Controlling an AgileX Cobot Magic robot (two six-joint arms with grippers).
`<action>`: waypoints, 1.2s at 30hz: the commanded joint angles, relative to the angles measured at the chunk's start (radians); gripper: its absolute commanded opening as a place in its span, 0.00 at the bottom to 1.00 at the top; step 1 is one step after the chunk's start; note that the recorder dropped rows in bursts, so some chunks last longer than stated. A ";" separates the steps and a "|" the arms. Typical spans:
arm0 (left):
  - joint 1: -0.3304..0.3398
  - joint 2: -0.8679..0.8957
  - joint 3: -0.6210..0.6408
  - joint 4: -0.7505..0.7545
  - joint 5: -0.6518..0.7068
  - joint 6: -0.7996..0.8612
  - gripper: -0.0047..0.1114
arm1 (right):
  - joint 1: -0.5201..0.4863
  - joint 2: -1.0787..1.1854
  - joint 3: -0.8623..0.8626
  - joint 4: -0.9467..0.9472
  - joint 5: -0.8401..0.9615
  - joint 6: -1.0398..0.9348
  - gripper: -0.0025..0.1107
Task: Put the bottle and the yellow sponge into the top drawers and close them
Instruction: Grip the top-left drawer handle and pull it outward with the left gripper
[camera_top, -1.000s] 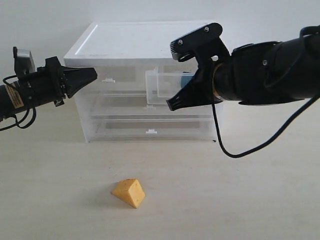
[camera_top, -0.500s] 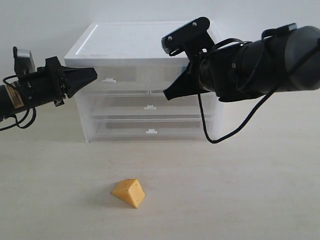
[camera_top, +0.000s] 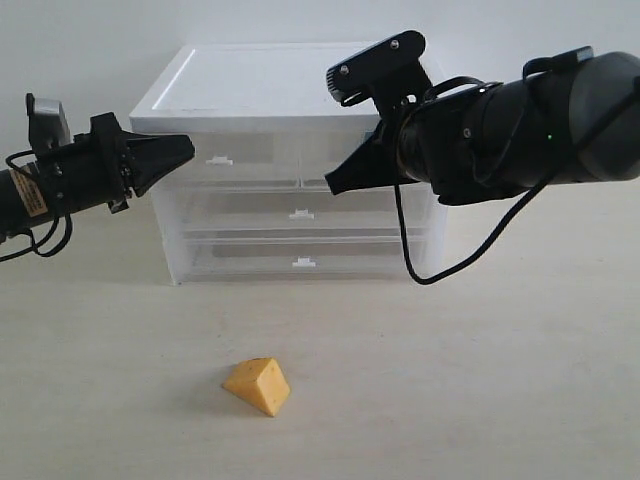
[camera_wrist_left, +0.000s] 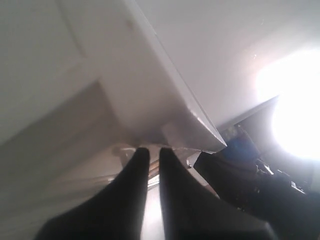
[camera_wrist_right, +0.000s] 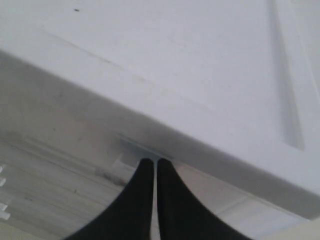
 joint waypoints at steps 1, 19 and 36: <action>-0.001 -0.002 -0.007 -0.039 0.031 -0.036 0.29 | -0.002 0.001 -0.012 -0.011 0.011 0.009 0.02; -0.097 -0.002 -0.047 -0.002 0.163 -0.059 0.48 | -0.002 0.001 -0.012 -0.005 0.009 0.010 0.02; -0.107 -0.002 -0.047 -0.111 0.237 0.045 0.48 | -0.002 0.001 -0.012 0.005 0.009 0.002 0.02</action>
